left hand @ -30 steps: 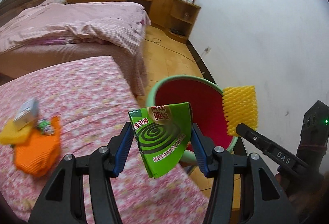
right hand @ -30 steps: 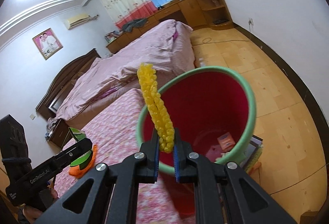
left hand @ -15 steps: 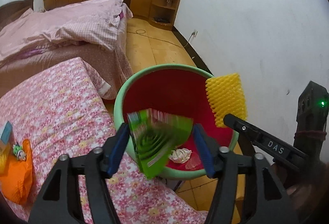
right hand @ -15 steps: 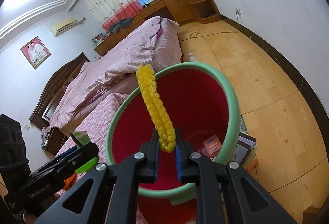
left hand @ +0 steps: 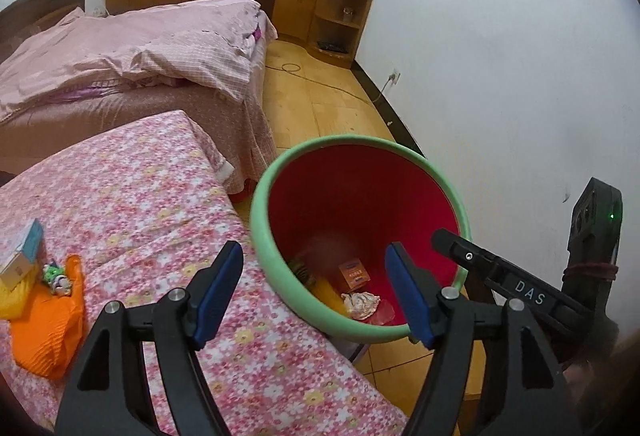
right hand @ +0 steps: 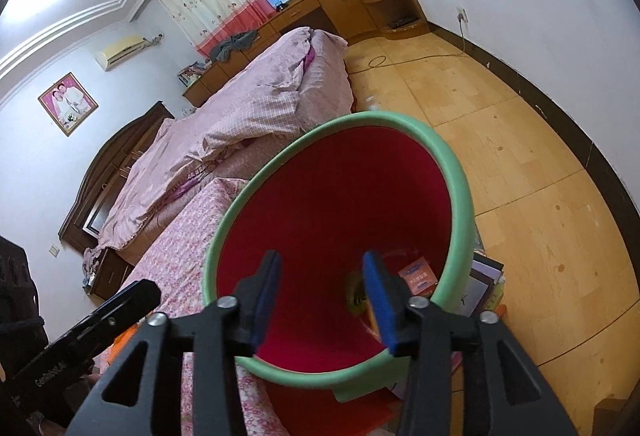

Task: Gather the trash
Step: 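Move both tools back over the remaining trash on the bed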

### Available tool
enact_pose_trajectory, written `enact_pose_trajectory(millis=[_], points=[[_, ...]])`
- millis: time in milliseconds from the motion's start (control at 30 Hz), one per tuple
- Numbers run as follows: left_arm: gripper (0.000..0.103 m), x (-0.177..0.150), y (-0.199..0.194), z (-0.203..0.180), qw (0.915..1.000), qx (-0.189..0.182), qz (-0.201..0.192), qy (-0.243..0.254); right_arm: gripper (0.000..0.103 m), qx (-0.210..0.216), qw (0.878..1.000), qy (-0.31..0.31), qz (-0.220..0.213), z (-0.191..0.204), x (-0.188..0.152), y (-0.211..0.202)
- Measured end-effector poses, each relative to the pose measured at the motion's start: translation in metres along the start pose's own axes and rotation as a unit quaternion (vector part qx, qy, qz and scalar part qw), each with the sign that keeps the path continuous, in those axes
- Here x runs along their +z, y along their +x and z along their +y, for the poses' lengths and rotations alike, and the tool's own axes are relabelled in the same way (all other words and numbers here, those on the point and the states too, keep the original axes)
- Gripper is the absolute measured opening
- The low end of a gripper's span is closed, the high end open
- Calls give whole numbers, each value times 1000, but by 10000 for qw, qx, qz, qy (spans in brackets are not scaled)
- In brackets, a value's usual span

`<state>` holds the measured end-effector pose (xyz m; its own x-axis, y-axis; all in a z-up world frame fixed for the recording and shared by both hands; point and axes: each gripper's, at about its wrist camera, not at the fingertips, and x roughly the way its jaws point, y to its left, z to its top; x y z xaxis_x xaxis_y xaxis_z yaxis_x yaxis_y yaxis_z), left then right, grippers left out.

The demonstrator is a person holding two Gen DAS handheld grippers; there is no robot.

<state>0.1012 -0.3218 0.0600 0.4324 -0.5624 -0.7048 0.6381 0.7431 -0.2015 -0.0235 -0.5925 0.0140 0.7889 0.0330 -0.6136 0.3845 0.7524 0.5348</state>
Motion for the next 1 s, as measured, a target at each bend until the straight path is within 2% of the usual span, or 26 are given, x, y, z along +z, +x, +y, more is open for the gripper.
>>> enact_pose_trajectory(millis=[200, 533, 800, 1000], points=[[73, -3, -24, 23, 9995, 193, -91, -246, 50, 2, 9999, -115, 5, 7, -2, -5], [73, -12, -72, 82, 9941, 681, -351, -767, 55, -5, 9987, -506, -45, 47, -5, -19], [73, -19, -104, 133, 9858, 1138, -535, -1116, 57, 174, 9958, -891, 99, 94, -15, -13], [73, -29, -115, 171, 9783, 1514, -586, -1284, 57, 321, 9936, -1044, 303, 129, -22, 10]])
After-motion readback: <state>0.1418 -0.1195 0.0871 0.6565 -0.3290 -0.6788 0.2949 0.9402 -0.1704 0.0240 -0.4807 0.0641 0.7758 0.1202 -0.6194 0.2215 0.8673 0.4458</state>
